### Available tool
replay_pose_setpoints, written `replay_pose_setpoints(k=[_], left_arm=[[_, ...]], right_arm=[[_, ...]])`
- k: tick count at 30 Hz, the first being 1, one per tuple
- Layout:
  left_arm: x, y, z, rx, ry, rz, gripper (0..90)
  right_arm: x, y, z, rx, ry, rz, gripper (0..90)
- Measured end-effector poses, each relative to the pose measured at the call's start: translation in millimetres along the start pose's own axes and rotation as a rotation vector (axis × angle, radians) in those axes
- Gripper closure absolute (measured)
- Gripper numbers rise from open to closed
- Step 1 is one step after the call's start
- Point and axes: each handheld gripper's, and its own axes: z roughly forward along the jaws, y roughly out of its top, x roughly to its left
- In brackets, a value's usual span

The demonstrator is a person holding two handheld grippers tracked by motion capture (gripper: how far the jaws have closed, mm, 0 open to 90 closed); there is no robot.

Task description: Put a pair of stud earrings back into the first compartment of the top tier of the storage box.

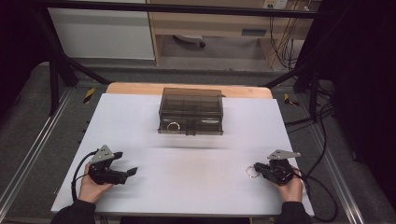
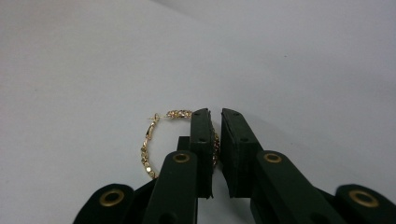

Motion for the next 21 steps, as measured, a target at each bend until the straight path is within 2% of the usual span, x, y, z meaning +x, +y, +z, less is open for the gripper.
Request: replay_pose_setpoints(k=[1,9,21], left_arm=[[0.0,0.1,-0.2,-0.003,0.0,-0.001,7.2],[0.1,0.1,-0.5,-0.003,0.001,-0.001,7.2],[0.2,0.2,-0.7,-0.004,0.002,0.0,7.2]], right_arm=[[1.5,0.6,0.4,0.002,-0.012,-0.008,85.7],[2.2,2.1,-0.4,0.014,-0.016,0.001,86.4],[6.7,10.4,-9.9,-0.023,-0.014,0.015,86.8]])
